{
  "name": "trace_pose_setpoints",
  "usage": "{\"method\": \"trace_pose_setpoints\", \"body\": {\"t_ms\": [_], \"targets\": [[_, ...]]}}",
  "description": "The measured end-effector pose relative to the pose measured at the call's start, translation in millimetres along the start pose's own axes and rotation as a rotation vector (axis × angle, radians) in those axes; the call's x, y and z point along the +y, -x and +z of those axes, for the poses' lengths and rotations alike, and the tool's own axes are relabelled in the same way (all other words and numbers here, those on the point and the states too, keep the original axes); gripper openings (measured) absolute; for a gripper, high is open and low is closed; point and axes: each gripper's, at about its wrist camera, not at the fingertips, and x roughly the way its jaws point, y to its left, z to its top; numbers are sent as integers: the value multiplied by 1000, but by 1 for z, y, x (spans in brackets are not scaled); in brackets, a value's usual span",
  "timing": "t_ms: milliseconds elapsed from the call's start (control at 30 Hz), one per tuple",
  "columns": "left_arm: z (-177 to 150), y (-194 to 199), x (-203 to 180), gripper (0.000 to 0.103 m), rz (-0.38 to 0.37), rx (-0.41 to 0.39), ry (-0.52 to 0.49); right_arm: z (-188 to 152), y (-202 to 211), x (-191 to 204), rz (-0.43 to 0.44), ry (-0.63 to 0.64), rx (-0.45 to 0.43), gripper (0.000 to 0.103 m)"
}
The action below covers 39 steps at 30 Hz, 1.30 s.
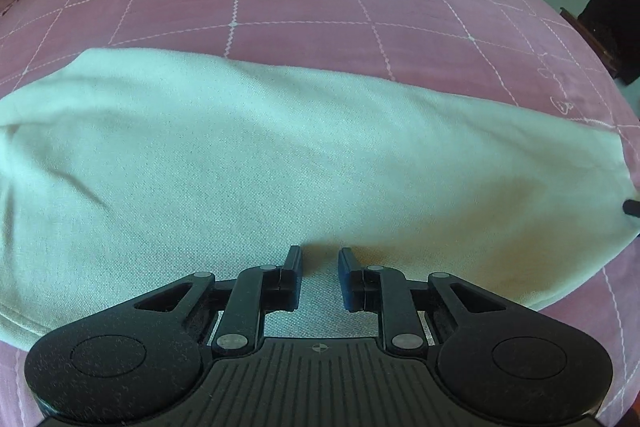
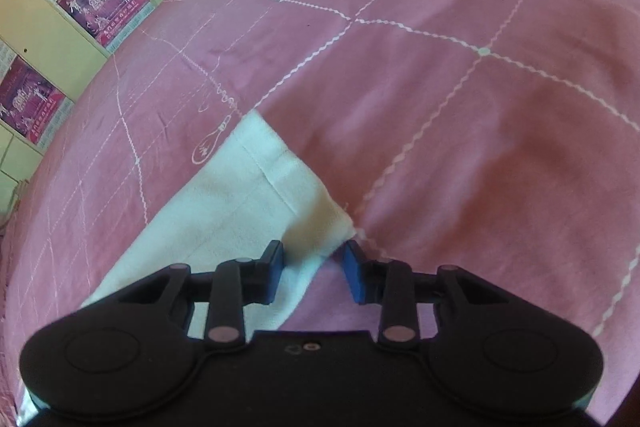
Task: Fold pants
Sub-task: 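Grasp the leg hem corner with the right tool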
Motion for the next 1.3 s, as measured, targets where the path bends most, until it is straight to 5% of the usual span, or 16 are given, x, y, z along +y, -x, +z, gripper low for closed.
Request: {"method": "trace_pose_setpoints", "body": {"t_ms": [100, 267, 400, 467, 600, 700, 833, 967, 1033, 1200, 1300], "targets": [[3, 0, 4, 20, -7, 10, 11, -3, 7, 4, -41, 26, -13, 28], [1, -1, 4, 21, 3, 0, -2, -8, 28, -1, 81, -5, -16, 6], [1, -2, 5, 21, -3, -2, 7, -3, 19, 6, 106, -16, -32, 9], [1, -2, 5, 21, -3, -1, 12, 2, 10, 10, 107, -13, -12, 25], [1, -2, 4, 21, -2, -2, 11, 4, 3, 10, 59, -17, 3, 24], [0, -1, 7, 21, -10, -7, 30, 3, 0, 11, 54, -14, 11, 5], [0, 3, 11, 21, 7, -30, 55, 16, 20, 59, 137, 108, -101, 4], [1, 13, 16, 21, 53, -107, 89, 35, 74, 122, 311, 223, -343, 4], [0, 3, 19, 21, 49, -55, 97, 34, 71, 119, 270, 227, -347, 4], [-6, 2, 15, 21, 63, -67, 21, 8, 11, 36, 14, 102, -146, 4], [-3, 1, 17, 21, 57, -55, 33, -2, -7, 24, -32, 113, -79, 4]]}}
